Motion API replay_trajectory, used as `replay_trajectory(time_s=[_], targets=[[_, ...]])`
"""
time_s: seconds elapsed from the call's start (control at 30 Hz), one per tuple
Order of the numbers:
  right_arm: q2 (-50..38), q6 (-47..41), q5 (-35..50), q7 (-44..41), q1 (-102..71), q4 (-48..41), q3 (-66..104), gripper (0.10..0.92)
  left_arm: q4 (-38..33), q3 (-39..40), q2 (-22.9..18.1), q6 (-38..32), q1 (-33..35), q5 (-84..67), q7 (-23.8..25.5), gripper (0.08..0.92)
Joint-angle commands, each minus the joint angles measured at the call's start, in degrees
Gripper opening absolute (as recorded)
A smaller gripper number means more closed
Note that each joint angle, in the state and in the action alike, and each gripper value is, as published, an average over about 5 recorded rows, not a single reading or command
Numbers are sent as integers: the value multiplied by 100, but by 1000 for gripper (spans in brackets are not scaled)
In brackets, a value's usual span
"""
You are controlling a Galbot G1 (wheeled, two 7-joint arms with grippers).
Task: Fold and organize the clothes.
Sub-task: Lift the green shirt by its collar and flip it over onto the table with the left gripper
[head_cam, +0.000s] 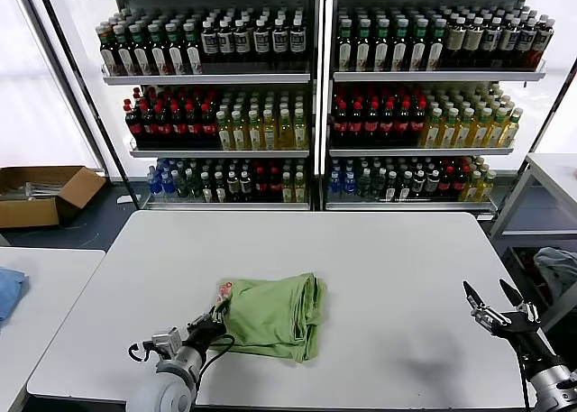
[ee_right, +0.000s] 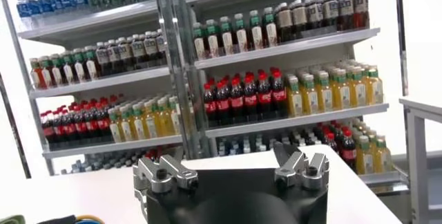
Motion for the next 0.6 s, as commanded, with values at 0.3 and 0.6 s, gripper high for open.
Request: replay_trajectory(time_s=[0.3, 0.6], targets=[[35, 3, 32, 3, 90, -4, -69, 823, -185, -2496, 1175, 13, 85, -727, 212, 131], [41, 1, 59, 7, 125, 51, -97, 823, 25, -3290, 2404, 88, 28, -845, 370, 131]])
